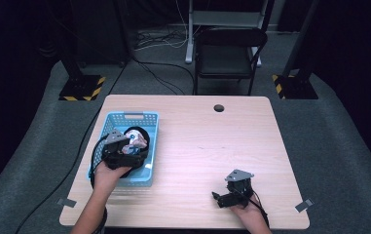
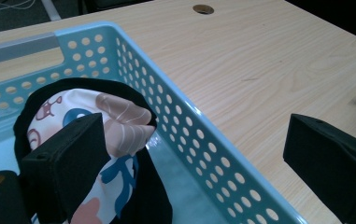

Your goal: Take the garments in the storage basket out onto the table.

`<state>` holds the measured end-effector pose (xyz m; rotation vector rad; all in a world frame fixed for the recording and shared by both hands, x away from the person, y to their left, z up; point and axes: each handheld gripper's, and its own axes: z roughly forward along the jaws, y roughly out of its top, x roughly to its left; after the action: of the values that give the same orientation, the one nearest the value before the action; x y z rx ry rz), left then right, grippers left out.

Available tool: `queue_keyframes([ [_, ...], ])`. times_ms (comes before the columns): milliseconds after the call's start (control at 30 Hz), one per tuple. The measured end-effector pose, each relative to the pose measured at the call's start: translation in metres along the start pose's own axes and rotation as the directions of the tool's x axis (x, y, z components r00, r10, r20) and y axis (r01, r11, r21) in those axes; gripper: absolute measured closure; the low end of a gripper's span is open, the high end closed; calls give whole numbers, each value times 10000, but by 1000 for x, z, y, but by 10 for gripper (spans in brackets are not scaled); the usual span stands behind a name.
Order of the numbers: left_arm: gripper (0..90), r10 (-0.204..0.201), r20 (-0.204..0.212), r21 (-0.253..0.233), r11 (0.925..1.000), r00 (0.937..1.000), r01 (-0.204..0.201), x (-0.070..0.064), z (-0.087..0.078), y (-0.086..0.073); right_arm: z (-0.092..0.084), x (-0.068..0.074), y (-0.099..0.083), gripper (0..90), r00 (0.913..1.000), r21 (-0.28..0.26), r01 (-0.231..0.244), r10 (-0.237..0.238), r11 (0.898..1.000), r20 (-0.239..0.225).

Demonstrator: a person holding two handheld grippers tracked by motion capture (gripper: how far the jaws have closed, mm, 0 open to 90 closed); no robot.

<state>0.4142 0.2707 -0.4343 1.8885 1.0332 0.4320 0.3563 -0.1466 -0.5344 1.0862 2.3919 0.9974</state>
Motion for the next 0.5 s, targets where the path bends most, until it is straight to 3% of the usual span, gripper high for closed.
queue_keyframes([
  [267, 56, -164, -174, 3, 9999, 9997, 164, 6, -1, 0, 0, 0, 0, 0, 10000, 0, 0, 0, 10000, 1],
  [500, 55, -335, -502, 286, 9990, 9982, 350, 15, 3, -1, 0, 0, 0, 0, 10000, 1, -1, 1, 10000, 1],
])
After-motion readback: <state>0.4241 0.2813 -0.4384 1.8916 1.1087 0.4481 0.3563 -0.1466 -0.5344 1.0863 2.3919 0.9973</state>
